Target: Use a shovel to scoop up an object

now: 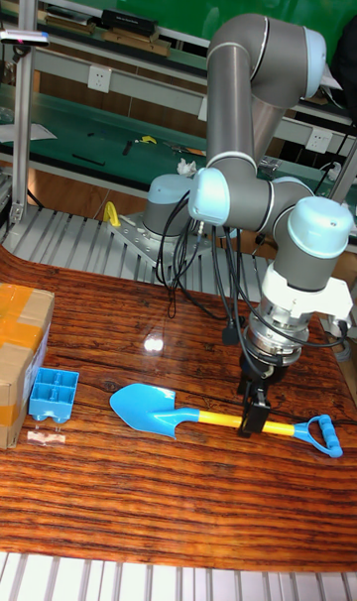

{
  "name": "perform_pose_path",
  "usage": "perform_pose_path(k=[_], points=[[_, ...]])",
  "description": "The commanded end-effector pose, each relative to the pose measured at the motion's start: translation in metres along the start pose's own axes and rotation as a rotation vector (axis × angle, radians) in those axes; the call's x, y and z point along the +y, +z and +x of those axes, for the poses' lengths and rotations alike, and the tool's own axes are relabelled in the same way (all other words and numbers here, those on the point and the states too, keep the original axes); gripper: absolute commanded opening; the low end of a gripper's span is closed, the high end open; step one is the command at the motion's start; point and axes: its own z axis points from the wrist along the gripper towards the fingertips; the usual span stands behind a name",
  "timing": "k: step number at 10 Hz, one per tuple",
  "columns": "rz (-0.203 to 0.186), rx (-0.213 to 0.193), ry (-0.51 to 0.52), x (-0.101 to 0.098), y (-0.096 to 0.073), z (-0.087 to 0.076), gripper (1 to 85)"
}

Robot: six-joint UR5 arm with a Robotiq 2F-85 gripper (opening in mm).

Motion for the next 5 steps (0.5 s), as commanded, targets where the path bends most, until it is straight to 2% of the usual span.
perform_pose_path(k=[1, 3, 5], points=[[-0.004, -0.025, 0.004, 0.002, 0.0, -0.008, 83.3], [0.012, -0.019, 0.008, 0.003, 0.007, -0.017, 83.7], [0.023, -0.016, 0.01, 0.001, 0.013, -0.018, 83.7]])
